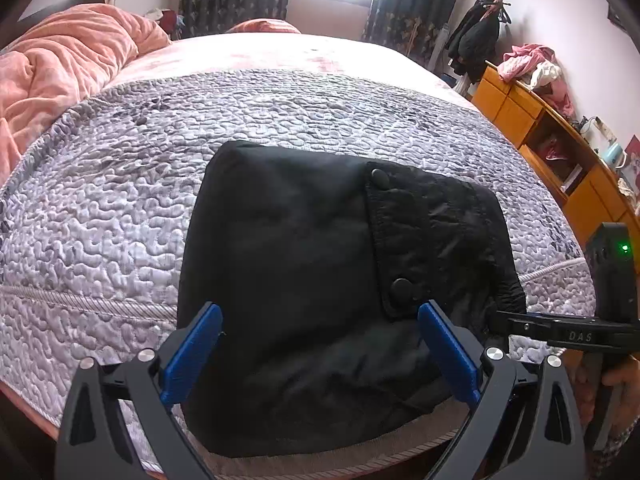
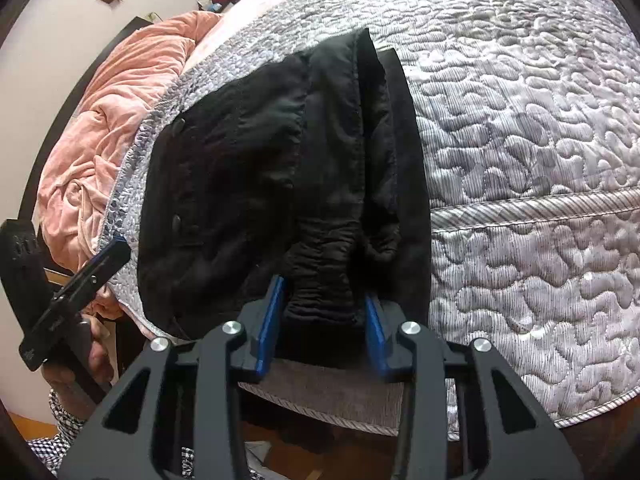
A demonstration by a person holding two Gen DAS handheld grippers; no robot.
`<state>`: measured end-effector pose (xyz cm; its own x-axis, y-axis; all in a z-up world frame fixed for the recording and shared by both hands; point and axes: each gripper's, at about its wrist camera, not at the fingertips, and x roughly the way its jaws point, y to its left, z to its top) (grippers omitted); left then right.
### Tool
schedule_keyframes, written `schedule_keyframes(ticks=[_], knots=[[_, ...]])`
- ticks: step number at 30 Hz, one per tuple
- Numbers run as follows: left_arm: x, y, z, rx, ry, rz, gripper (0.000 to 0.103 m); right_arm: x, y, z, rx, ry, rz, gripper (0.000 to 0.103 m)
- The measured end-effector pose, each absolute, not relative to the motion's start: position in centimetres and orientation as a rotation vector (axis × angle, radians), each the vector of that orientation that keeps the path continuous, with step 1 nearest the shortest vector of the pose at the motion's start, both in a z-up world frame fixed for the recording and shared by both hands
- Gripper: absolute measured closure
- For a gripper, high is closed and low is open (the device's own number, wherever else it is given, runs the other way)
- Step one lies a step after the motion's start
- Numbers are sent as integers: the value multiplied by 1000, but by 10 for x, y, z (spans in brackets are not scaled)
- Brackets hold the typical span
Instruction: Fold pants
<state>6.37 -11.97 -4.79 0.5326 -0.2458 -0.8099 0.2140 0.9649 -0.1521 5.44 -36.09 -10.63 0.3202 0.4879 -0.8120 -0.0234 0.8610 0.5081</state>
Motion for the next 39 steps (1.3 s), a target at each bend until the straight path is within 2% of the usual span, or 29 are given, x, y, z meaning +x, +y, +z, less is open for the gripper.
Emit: schedule_keyframes(ticks=[2, 7, 13, 16, 19, 21, 23, 31, 39], knots=[[63, -120, -48, -31, 972, -273, 4, 52, -361, -97, 434, 1188, 354, 72], [61, -119, -46, -35, 968, -268, 4, 47, -374, -75, 410, 1153, 345, 74], [65, -110, -58, -64, 1010, -244, 4, 54, -366, -111, 380, 1256, 294, 71], [65, -101, -59, -80, 1023, -255, 4, 52, -361, -98, 332, 1227, 308, 63], [69, -87, -57, -128, 1051, -306, 4, 48, -367, -78, 318, 1176, 334, 38], [75, -72, -56, -200, 1079, -354, 4, 48, -378, -65, 355, 1128, 361, 37], [80, -55, -57, -276, 1087, -364, 4, 51, -391, -63, 400, 1117, 375, 27], [99, -8, -94, -474, 1182, -395, 4, 71, -422, -100, 565, 1175, 437, 24], [109, -4, -130, -518, 1253, -480, 4, 79, -430, -133, 614, 1228, 492, 19]])
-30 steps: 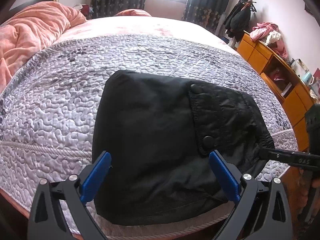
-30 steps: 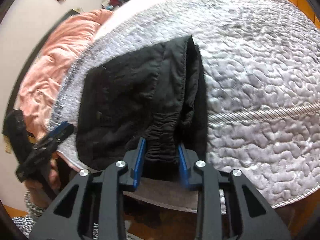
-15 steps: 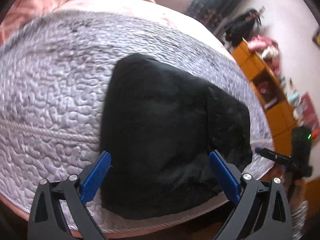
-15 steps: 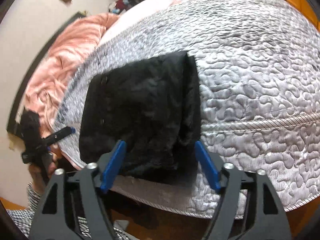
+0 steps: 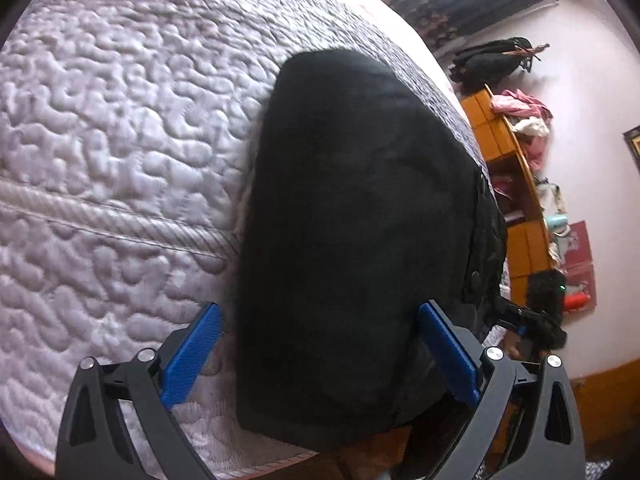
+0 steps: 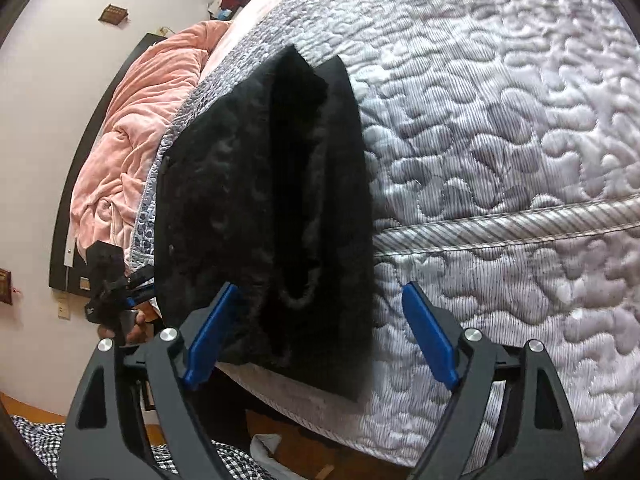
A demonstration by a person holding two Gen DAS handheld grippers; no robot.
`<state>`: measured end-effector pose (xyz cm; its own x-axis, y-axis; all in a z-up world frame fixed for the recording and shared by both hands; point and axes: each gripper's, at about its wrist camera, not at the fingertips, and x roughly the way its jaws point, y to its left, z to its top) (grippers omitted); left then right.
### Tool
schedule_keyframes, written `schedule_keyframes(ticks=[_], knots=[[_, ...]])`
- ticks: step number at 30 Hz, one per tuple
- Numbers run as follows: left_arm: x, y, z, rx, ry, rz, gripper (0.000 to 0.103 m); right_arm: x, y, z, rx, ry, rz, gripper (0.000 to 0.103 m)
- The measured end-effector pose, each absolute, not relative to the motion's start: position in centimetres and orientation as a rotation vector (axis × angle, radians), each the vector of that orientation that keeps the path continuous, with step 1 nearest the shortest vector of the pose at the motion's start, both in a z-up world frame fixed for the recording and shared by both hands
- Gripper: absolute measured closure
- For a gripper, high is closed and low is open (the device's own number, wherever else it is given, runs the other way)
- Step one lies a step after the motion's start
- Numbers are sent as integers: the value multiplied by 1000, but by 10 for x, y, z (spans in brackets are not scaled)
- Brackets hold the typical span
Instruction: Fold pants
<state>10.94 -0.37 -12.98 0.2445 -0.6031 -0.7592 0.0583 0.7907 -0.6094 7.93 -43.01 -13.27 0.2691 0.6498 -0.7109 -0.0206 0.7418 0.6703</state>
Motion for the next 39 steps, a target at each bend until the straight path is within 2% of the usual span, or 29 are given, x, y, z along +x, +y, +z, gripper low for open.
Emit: schedule_keyframes(ticks=[10, 18, 20, 21, 24, 26, 27, 28, 32, 34, 39], knots=[[128, -19, -149, -535, 1294, -608, 4, 92, -442, -158, 767, 1252, 600, 12], [138, -30, -162, -612, 1321, -646, 3, 99, -434, -166, 803, 1242, 667, 12], [137, -33, -163, -632, 1315, -622, 3, 101, -427, -164, 787, 1234, 683, 34], [130, -33, -163, -635, 1311, -607, 3, 102, -426, -164, 798, 1231, 680, 34], [123, -38, -155, -637, 1310, -542, 12, 95, -421, -154, 754, 1191, 654, 48], [120, -36, -150, -640, 1295, -523, 27, 89, -418, -141, 746, 1151, 653, 59], [120, -35, -148, -648, 1293, -519, 31, 86, -414, -131, 719, 1131, 652, 60], [120, -35, -145, -662, 1280, -521, 41, 85, -409, -123, 684, 1119, 645, 62], [116, -37, -130, -663, 1176, -539, 60, 87, -396, -88, 616, 1057, 645, 64], [117, -40, -123, -665, 1130, -553, 63, 92, -392, -70, 586, 1026, 646, 64], [146, -50, -96, -637, 1046, -564, 63, 121, -395, -40, 495, 985, 633, 64]])
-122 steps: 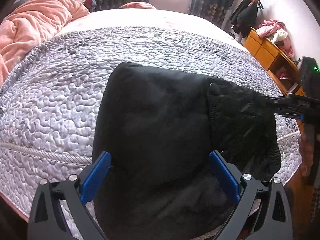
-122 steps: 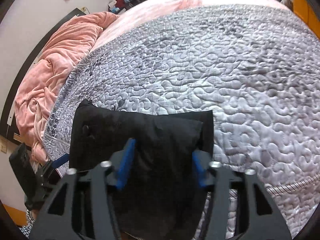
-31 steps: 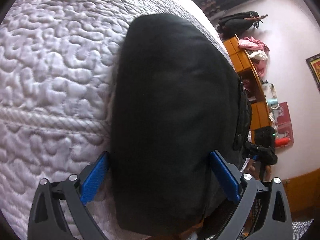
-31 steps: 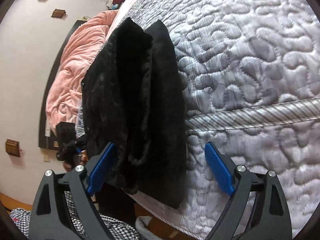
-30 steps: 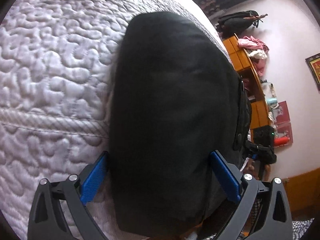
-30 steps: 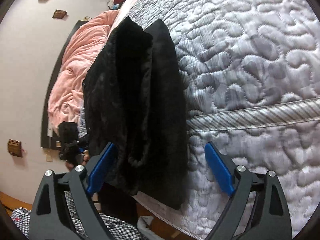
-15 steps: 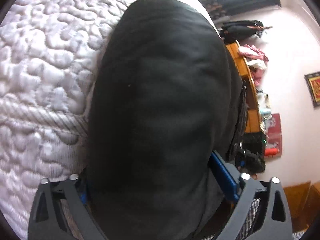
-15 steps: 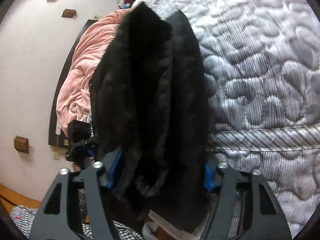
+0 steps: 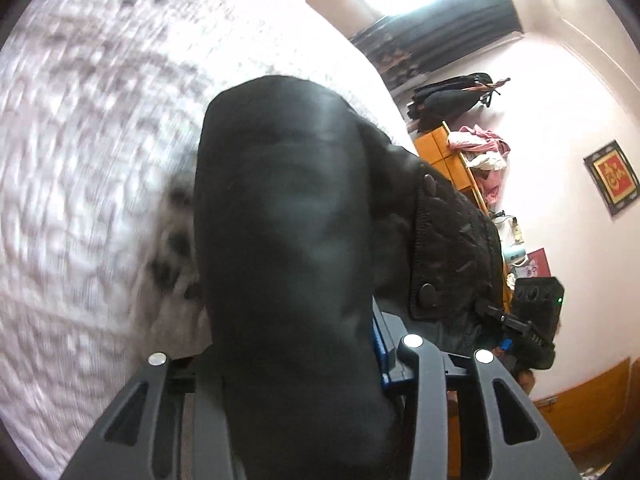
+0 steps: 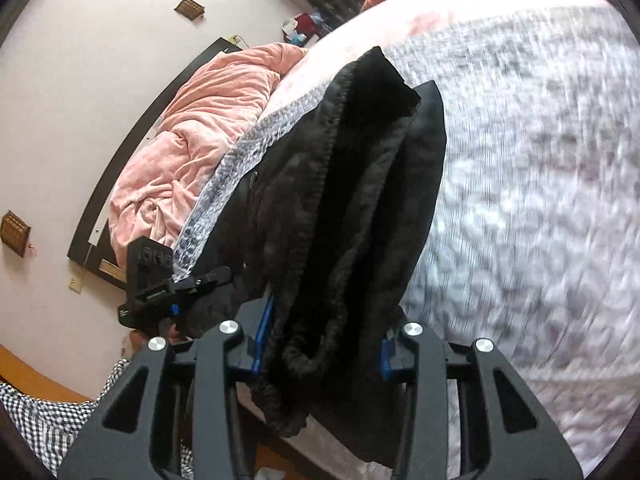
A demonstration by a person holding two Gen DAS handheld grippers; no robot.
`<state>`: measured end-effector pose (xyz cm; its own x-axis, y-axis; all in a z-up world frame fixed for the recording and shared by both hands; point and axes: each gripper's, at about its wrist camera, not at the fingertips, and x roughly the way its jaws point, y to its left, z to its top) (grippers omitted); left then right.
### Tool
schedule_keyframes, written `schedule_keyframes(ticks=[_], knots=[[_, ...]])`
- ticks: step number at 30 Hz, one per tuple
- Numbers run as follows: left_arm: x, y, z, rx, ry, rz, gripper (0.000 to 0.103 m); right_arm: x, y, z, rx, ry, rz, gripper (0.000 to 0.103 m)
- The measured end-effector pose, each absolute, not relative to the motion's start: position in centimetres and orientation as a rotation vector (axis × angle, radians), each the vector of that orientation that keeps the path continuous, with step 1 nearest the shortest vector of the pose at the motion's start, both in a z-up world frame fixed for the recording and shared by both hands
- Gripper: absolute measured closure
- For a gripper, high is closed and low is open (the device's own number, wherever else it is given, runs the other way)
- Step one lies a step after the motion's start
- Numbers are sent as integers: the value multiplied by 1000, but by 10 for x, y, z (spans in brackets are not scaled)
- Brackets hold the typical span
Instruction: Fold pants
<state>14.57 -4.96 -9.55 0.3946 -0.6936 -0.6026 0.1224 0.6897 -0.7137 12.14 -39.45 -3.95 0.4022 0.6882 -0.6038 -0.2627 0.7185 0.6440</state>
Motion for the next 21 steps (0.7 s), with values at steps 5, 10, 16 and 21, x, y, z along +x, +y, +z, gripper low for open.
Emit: schedule_keyframes(ticks=[5, 10, 16, 21], knots=[[192, -60, -72, -584, 980, -548, 63, 181, -396, -29, 477, 958, 612, 64], [241, -68, -88, -532, 1014, -492, 63, 237, -400, -61, 487, 1038, 564, 63], [248, -71, -112, -465, 1020, -466, 45, 257, -411, -122, 559, 1146, 473, 45], [237, -76, -109, -361, 1007, -356, 10, 237, -420, -126, 521, 1120, 402, 20]])
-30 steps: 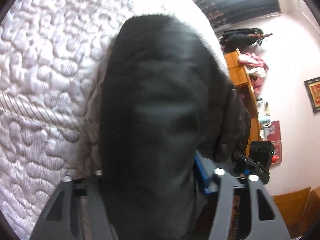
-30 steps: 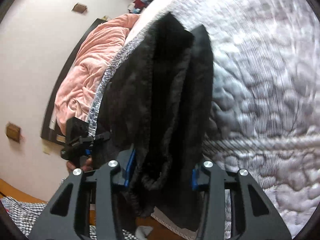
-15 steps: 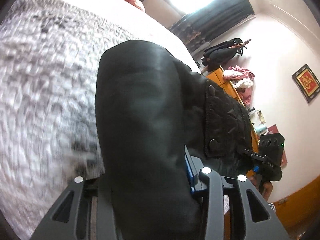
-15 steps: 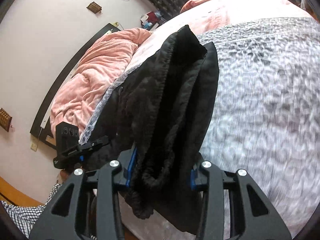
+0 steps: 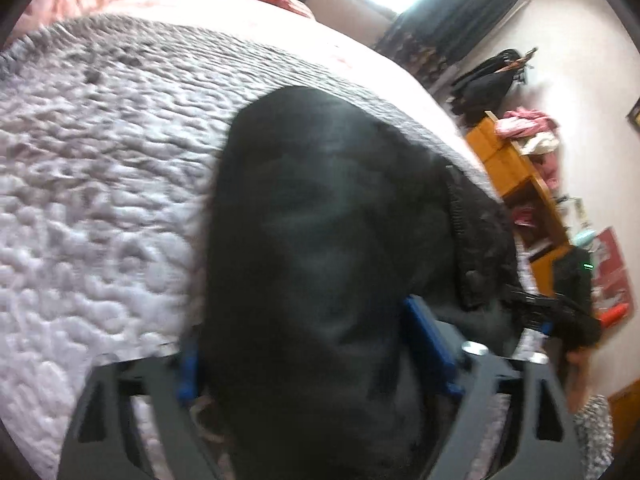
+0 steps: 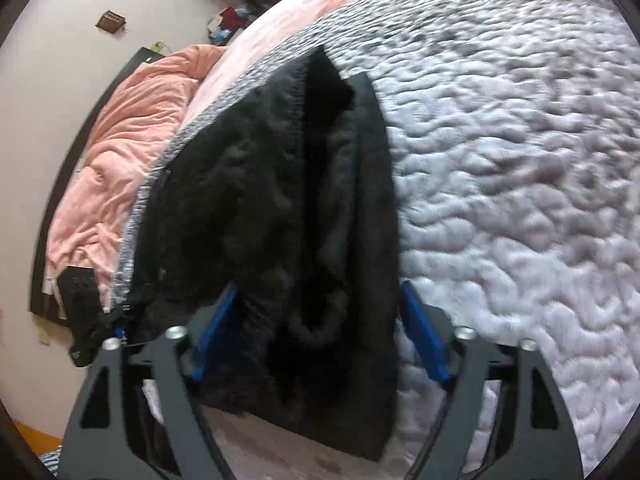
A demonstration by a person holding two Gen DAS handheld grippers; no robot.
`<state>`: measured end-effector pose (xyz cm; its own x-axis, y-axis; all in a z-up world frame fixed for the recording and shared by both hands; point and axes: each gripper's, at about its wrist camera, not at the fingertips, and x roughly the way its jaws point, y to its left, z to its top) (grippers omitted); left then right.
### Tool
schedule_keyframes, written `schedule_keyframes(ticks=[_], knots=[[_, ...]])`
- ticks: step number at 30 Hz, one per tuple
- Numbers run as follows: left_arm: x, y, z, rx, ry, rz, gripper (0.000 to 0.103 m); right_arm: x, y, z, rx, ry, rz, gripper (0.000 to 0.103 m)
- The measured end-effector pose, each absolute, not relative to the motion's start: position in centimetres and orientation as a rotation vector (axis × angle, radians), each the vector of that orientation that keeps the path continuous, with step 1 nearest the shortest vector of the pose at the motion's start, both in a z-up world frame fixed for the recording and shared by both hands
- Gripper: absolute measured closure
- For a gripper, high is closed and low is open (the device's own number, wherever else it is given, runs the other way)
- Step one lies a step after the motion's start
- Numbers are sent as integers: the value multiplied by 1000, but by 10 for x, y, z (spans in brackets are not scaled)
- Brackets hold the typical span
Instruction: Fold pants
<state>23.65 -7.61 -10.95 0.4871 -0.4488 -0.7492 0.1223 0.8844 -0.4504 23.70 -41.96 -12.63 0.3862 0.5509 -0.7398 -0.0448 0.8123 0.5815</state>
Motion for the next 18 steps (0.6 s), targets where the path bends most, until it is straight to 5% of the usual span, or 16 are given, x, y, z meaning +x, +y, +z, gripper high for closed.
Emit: schedule_keyframes(ticks=[2, 18], knots=[[228, -75, -105, -329, 996, -348, 3, 224, -426, -124, 532, 1104, 382, 16], [145, -88, -59, -92, 1021, -139, 4, 123, -368, -55, 175, 1007, 41, 5]])
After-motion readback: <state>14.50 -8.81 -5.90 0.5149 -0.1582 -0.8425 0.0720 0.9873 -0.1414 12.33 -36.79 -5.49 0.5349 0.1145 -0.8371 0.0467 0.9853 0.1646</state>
